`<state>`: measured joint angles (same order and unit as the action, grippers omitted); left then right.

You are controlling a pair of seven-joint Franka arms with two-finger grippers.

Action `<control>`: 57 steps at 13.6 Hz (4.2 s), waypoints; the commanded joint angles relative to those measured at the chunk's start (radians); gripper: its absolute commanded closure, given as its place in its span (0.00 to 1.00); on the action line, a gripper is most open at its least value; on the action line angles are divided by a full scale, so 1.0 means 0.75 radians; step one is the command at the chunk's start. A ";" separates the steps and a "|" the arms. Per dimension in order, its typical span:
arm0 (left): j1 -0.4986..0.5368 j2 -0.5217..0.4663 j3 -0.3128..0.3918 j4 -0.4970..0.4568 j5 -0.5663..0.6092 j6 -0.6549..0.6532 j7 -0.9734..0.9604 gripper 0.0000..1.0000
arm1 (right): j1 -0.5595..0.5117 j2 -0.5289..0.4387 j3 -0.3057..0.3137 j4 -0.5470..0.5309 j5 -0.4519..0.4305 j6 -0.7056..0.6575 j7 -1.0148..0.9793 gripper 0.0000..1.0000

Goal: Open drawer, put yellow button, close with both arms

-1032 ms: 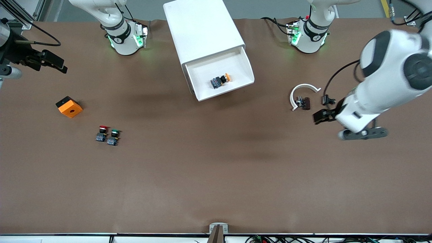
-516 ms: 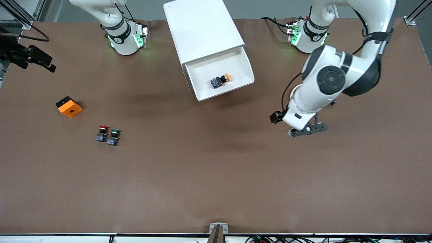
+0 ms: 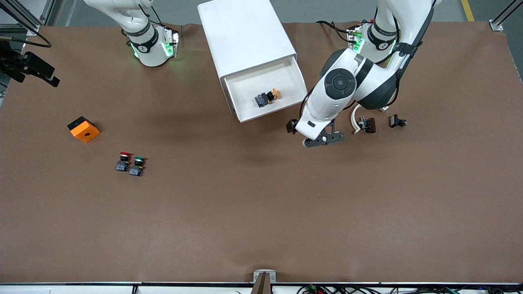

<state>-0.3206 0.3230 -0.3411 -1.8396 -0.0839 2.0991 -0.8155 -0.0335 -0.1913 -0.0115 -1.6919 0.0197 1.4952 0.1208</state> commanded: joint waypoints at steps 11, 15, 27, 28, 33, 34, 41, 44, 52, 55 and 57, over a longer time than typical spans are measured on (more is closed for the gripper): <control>-0.061 0.027 -0.232 -0.024 -0.093 -0.187 -0.005 0.00 | -0.006 0.038 0.015 0.071 -0.012 -0.006 -0.006 0.00; -0.090 0.046 -0.259 -0.016 -0.115 -0.222 -0.046 0.00 | -0.011 0.044 0.015 0.082 -0.012 0.017 -0.004 0.00; -0.200 0.097 -0.277 -0.002 -0.154 -0.277 -0.074 0.00 | 0.020 0.047 0.019 0.082 -0.053 0.025 -0.002 0.00; -0.208 0.099 -0.277 -0.002 -0.156 -0.275 -0.074 0.00 | 0.020 0.047 0.019 0.080 -0.051 0.025 -0.002 0.00; -0.137 0.107 -0.261 0.047 -0.152 -0.322 -0.078 0.00 | 0.020 0.047 0.019 0.080 -0.043 0.025 -0.002 0.00; -0.090 0.111 -0.261 0.084 -0.148 -0.338 -0.078 0.00 | 0.020 0.047 0.019 0.082 -0.043 0.023 -0.002 0.00; 0.294 0.115 -0.259 0.201 0.256 -0.398 -0.062 0.00 | 0.020 0.047 0.019 0.082 -0.041 0.025 0.000 0.00; 0.472 0.105 -0.261 0.276 0.457 -0.398 -0.042 0.00 | 0.022 0.047 0.019 0.082 -0.039 0.025 0.000 0.00; 0.836 -0.019 -0.261 0.416 0.474 -0.514 0.404 0.00 | 0.024 0.049 0.019 0.082 -0.039 0.025 0.000 0.00; 0.877 -0.148 -0.263 0.428 0.484 -0.528 0.594 0.00 | 0.026 0.049 0.019 0.082 -0.039 0.025 0.000 0.00; 0.888 -0.230 -0.255 0.426 0.464 -0.555 0.751 0.00 | 0.026 0.047 0.017 0.082 -0.039 0.025 0.000 0.00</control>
<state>0.3199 0.2203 -0.5241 -1.5015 0.2592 1.7072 -0.3515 -0.0182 -0.1682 0.0026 -1.6549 -0.0041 1.5200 0.1154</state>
